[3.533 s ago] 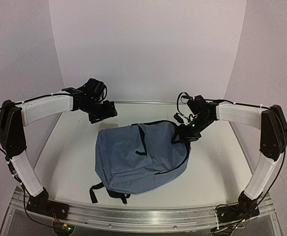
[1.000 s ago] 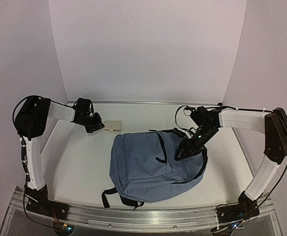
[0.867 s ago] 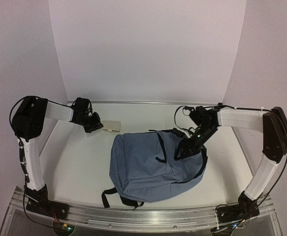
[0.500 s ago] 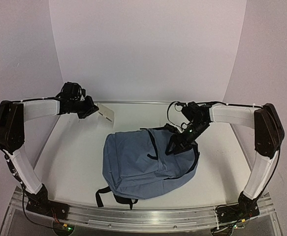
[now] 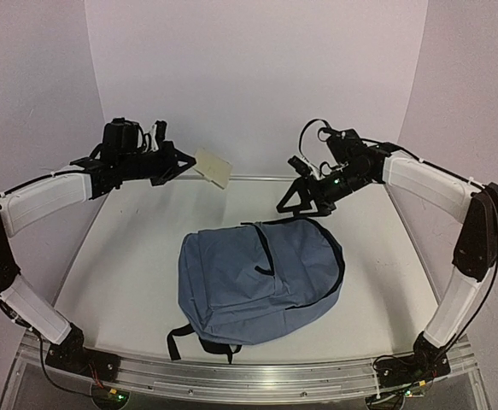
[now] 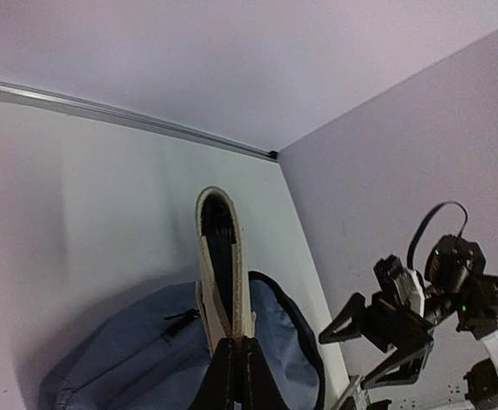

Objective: Pack the student bag
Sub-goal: Pick up the personal item from the center of the board.

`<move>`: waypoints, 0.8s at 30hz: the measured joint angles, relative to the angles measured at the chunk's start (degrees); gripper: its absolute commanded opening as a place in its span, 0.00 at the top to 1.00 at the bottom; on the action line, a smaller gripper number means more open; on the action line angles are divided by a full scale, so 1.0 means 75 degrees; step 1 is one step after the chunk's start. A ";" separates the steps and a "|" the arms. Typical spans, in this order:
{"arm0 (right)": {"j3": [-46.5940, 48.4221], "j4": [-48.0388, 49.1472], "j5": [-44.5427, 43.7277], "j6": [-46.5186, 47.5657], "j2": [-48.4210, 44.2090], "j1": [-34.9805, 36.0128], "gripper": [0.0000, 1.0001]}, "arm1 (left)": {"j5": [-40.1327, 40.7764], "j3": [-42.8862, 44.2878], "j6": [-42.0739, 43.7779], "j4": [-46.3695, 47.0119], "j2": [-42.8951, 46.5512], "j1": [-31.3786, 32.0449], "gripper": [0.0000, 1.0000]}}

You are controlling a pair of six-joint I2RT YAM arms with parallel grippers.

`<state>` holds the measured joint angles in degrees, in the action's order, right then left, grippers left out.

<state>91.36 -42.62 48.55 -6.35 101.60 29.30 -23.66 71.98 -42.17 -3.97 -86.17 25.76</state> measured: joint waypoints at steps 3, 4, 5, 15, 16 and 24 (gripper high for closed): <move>0.0242 0.0239 0.0148 -0.0287 -0.0135 0.0000 0.08 | -0.0347 0.0001 -0.0175 0.0410 0.0071 0.0447 1.00; 0.0344 0.0296 0.0196 -0.0364 -0.0170 0.0000 0.08 | -0.0477 0.0001 -0.0232 0.0546 0.0091 0.0565 1.00; 0.0445 0.0349 0.0243 -0.0427 -0.0194 0.0000 0.08 | -0.0600 -0.0001 -0.0296 0.0670 0.0116 0.0656 1.00; 0.0666 0.0545 0.0766 -0.0700 -0.0379 0.0000 0.10 | -0.1720 -0.0082 -0.1017 0.2020 0.0311 0.1120 1.00; 0.0666 0.0556 0.0817 -0.0724 -0.0379 0.0000 0.11 | -0.1801 -0.0097 -0.1075 0.2132 0.0311 0.1177 1.00; 0.0894 0.0773 0.1195 -0.1019 -0.0379 0.0080 0.20 | -0.2262 -0.0180 -0.1446 0.2839 0.0224 0.1479 1.00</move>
<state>98.06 -36.83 57.51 -13.99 98.76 29.90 -40.62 70.63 -53.02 17.32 -84.49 36.85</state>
